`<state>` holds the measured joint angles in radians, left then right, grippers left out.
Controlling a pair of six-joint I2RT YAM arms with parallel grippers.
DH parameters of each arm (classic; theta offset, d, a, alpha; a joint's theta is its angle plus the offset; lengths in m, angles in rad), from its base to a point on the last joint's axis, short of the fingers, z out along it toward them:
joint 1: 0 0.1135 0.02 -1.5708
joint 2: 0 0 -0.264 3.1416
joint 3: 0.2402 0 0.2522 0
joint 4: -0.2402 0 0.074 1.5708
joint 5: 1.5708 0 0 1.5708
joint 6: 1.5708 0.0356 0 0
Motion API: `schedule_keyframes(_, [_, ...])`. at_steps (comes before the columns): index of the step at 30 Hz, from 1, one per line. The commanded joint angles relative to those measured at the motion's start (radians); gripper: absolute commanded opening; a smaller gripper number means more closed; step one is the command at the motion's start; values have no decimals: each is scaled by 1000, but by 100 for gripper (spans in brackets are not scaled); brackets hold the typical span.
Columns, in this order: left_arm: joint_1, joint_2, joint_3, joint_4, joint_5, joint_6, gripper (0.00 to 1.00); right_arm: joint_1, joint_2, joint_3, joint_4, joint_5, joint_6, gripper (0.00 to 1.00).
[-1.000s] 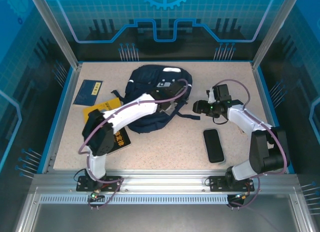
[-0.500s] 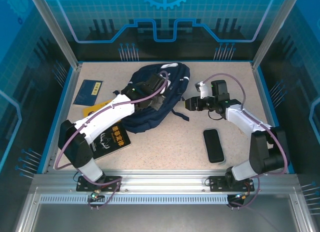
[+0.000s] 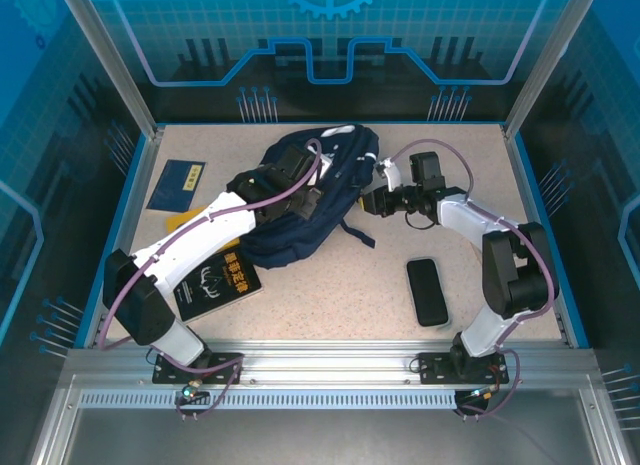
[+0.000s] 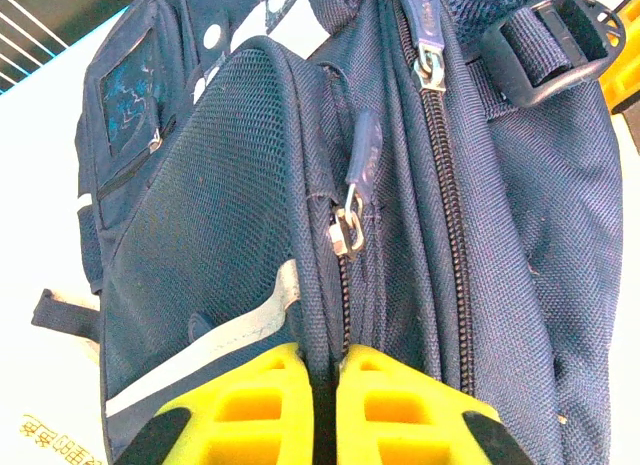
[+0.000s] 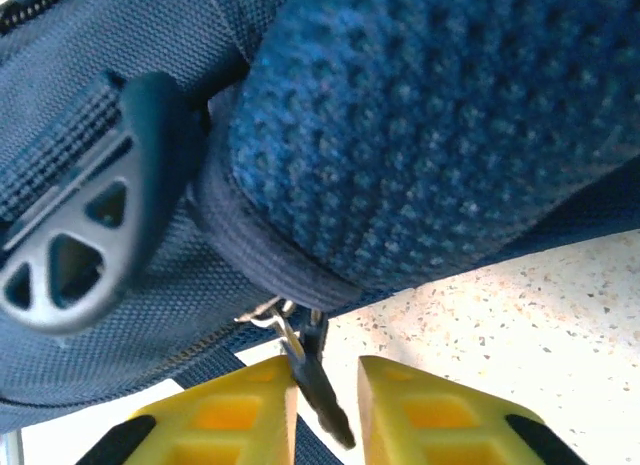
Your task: Pack books, pencil case, and school supplies into a backpack
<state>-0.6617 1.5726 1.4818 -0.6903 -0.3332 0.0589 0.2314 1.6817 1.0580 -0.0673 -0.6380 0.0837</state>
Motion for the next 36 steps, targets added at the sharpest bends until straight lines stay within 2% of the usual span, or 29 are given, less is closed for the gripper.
schedule_keyframes(1, [3,-44,14,126,-6,-5,0,11,-10,3,35,-25,-16,13])
schedule_keyframes(4, [4,-35,15,133,-7,-14,0,13,-46,-23,23,18,-27,5])
schedule_keyframes(9, [4,4,39,129,-28,-52,0,32,-126,-65,-52,145,-63,0])
schedule_keyframes(17, [5,125,117,134,-81,-171,0,165,-255,-156,-112,425,-52,0])
schedule_keyframes(19, [4,150,135,139,-92,-185,0,172,-271,-172,-112,433,-26,0])
schedule_keyframes(22, [4,177,159,148,-71,-199,0,191,-274,-210,-97,378,5,0])
schedule_keyframes(26, [4,219,198,146,-32,-265,0,296,-273,-238,-45,337,34,0])
schedule_keyframes(31, [8,257,232,148,-15,-366,0,402,-293,-345,174,302,150,0])
schedule_keyframes(34, [23,259,244,160,90,-381,0,395,-319,-405,257,356,214,0])
schedule_keyframes(35, [29,256,250,155,144,-378,5,384,-335,-416,265,373,229,0])
schedule_keyframes(36, [42,257,257,141,217,-367,15,365,-353,-426,272,381,247,0])
